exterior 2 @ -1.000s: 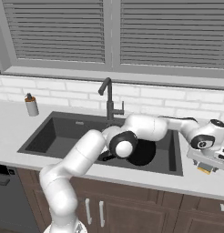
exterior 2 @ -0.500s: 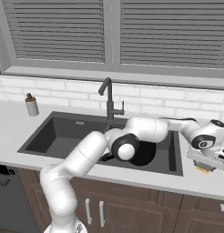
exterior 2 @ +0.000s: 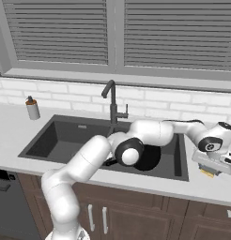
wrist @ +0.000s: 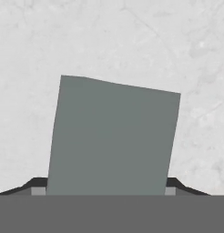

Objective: Pick the pan and sponge and place them into the sink. Then turn on the water.

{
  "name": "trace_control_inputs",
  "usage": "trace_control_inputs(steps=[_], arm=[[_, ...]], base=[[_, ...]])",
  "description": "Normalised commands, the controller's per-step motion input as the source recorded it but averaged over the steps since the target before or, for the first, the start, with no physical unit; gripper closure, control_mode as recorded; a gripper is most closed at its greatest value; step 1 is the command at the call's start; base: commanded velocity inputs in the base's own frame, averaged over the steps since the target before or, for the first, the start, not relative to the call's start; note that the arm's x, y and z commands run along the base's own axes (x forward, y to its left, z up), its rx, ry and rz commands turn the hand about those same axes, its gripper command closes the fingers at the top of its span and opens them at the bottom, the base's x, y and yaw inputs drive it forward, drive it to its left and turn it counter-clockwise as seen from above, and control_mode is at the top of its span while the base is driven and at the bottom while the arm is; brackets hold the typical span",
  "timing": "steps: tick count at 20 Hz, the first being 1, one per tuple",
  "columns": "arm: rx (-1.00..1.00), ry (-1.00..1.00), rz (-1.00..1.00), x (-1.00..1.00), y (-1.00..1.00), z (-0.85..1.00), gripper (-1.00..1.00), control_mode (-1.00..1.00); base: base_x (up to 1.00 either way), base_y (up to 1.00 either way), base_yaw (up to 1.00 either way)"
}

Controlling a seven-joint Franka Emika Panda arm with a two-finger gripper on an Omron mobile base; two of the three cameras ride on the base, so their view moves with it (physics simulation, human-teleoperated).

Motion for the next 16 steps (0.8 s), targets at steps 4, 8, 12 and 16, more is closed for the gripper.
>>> trace_control_inputs(steps=[4,8,12,16], arm=[[0.0,0.0,0.0,0.0,0.65,0.02,1.0,-1.0],[0.0,0.0,0.04,0.0,0.71,0.04,1.0,-1.0],[0.0,0.0,0.02,0.0,0.84,0.02,1.0,-1.0],[0.0,0.0,0.02,-0.04,1.0,0.01,1.0,-1.0]], base=[[0.0,0.0,0.0],[0.0,0.0,0.0],[0.0,0.0,0.0],[0.0,0.0,0.0]])
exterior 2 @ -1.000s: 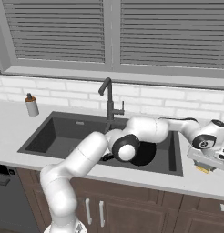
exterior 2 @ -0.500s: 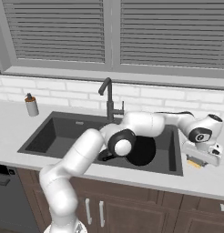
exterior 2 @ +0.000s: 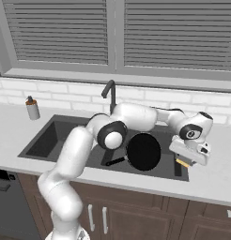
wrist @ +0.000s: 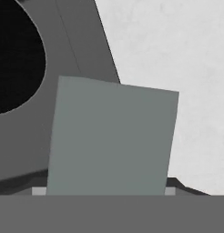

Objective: Pick the pan and sponge and place them into the sink. Then turn on the water.

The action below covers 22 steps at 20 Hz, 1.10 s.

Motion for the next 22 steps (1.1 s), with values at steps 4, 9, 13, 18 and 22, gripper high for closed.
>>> trace_control_inputs(steps=[4,9,13,18,22], arm=[[0.0,-0.02,0.03,-0.21,1.0,0.0,1.0,-1.0],[0.0,-0.07,0.01,-0.1,0.99,0.0,1.0,-1.0],[0.02,-0.18,0.03,0.0,0.6,0.08,1.0,-1.0],[0.15,-0.21,0.1,0.0,0.4,0.0,1.0,-1.0],[0.17,-0.07,0.12,0.13,0.26,0.0,1.0,-1.0]], base=[[0.0,0.0,0.0],[0.0,0.0,0.0],[0.0,0.0,0.0],[0.0,0.0,0.0],[0.0,0.0,0.0]])
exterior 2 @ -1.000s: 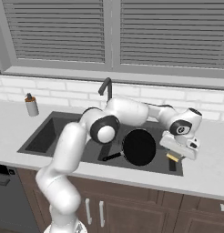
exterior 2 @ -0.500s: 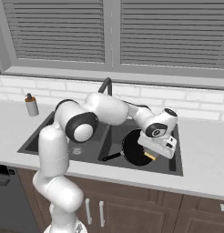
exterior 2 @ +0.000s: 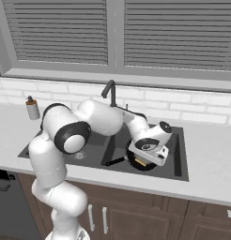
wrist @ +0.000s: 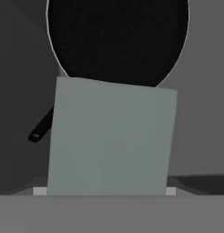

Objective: Pick the pan and sponge and place them into the sink. Then turn on the water.

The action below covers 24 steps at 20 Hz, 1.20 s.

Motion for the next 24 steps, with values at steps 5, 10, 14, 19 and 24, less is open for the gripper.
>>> trace_control_inputs(steps=[5,10,14,19,24], arm=[[0.13,0.0,0.11,0.53,0.18,0.0,1.0,-1.0],[0.1,0.0,0.08,0.55,0.02,0.02,1.0,-1.0],[0.07,0.0,0.08,0.29,0.0,-0.09,1.0,-1.0],[0.05,-0.01,0.08,0.28,0.0,-0.14,1.0,-1.0],[0.06,-0.03,0.07,0.47,0.0,-0.13,1.0,-1.0]], base=[[0.0,0.0,0.0],[0.0,0.0,0.0],[0.0,0.0,0.0],[0.0,0.0,0.0],[0.0,0.0,0.0]])
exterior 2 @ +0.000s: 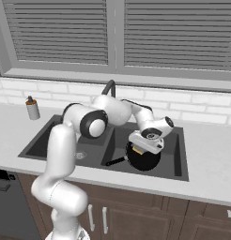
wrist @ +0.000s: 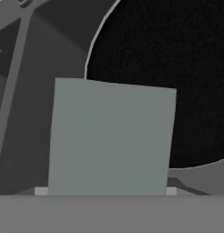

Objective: Pick the pan and sponge and place them into the sink. Then turn on the water.

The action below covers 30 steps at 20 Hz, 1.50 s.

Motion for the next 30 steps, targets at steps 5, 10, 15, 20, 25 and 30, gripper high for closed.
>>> trace_control_inputs(steps=[5,10,15,20,25,30], arm=[[0.05,-0.03,0.07,0.48,0.0,-0.28,1.0,-1.0],[0.02,0.0,0.02,0.31,-0.07,-0.3,1.0,-1.0],[0.03,0.0,0.02,0.24,-0.12,-0.29,1.0,-1.0],[0.01,0.0,0.01,0.21,-0.01,-0.45,1.0,-1.0],[0.0,-0.03,0.0,0.09,0.0,-0.33,1.0,-1.0],[0.0,-0.02,0.0,0.0,0.0,-0.19,1.0,-1.0]], base=[[0.0,0.0,0.0],[0.0,0.0,0.0],[0.0,0.0,0.0],[0.0,0.0,0.0],[0.0,0.0,0.0],[0.0,0.0,0.0]])
